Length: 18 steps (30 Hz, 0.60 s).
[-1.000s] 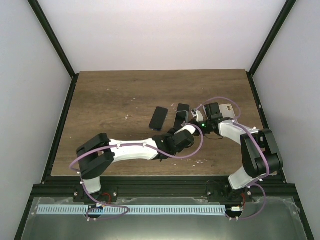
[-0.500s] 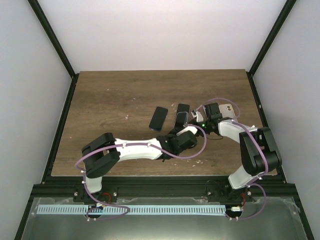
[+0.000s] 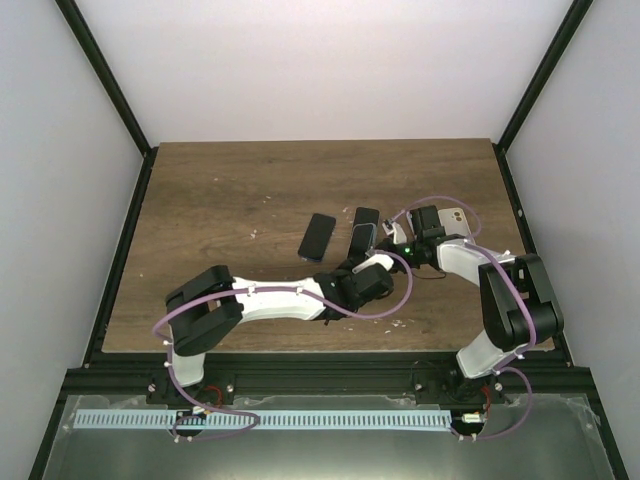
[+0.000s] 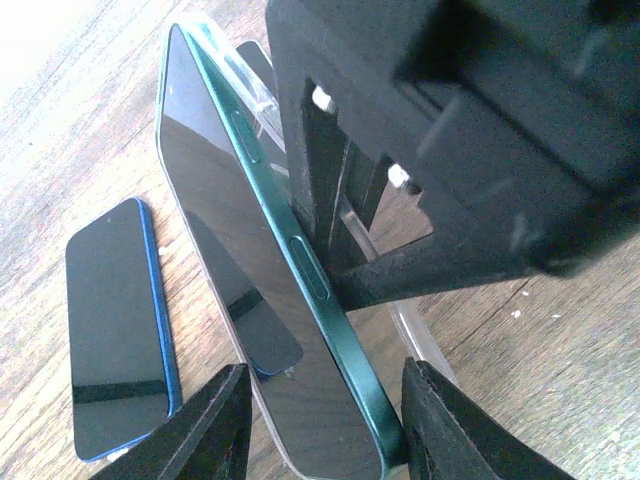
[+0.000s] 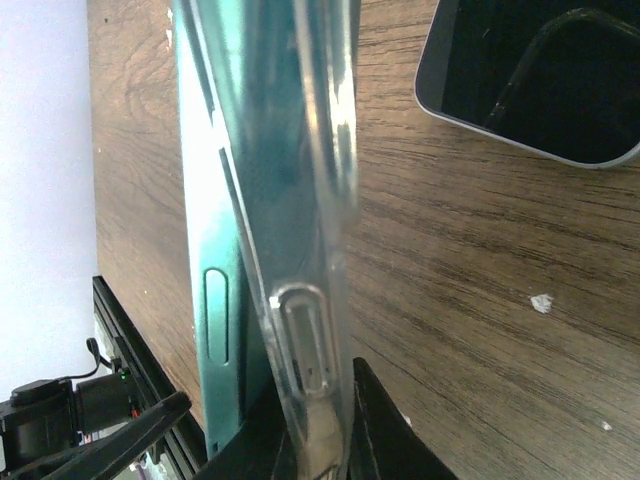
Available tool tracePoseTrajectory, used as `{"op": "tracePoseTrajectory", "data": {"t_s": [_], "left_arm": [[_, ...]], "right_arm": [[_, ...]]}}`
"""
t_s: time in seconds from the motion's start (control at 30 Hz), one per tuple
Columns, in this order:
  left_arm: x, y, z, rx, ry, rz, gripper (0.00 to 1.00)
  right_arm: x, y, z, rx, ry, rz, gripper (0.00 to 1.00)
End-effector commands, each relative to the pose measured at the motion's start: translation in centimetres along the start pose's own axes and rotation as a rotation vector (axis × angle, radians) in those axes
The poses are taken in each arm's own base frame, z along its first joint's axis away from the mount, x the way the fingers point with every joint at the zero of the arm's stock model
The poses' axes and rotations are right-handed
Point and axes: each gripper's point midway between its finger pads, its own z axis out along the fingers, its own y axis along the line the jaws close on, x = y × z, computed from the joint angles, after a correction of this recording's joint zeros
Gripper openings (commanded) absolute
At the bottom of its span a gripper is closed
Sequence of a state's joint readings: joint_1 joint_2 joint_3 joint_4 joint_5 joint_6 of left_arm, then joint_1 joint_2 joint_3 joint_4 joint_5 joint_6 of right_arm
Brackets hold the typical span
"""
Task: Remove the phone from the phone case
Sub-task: Remove the phone case from the phone.
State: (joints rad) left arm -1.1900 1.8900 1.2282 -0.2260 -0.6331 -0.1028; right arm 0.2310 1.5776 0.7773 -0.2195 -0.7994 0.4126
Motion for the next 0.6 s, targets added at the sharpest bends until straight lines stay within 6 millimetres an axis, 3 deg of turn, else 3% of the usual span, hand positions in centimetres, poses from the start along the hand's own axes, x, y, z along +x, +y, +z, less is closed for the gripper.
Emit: {"op": "tracePoseTrajectory", "data": {"t_s": [0.0, 0.2, 0.37, 0.47, 0.57], "left_arm": [[2.3, 1.3, 1.1, -0.092, 0.048, 0.060, 0.42], [2.9, 3.1, 1.1, -0.218, 0.057, 0.139, 0.43], [2.4, 4.2, 0.5, -0.298, 0.034, 0.196, 0.25], [2.1, 4.4, 0.4, -0.323, 0.027, 0.228, 0.08], [1.7, 4.6, 0.1, -0.331, 0.018, 0.228, 0.02]], "right_arm": [[-1.7, 2.1, -0.7, -0.081, -0.020, -0.033, 0.01], [-1.7, 2.1, -0.8, -0.089, -0.017, -0.029, 0.01], [-1.6, 2.1, -0.7, -0.096, -0.013, -0.025, 0.01], [-1.6, 2.1, -0.7, -0.100, -0.010, -0.025, 0.01], [-1.6, 2.1, -0.7, -0.099, -0.012, -0.026, 0.01]]}}
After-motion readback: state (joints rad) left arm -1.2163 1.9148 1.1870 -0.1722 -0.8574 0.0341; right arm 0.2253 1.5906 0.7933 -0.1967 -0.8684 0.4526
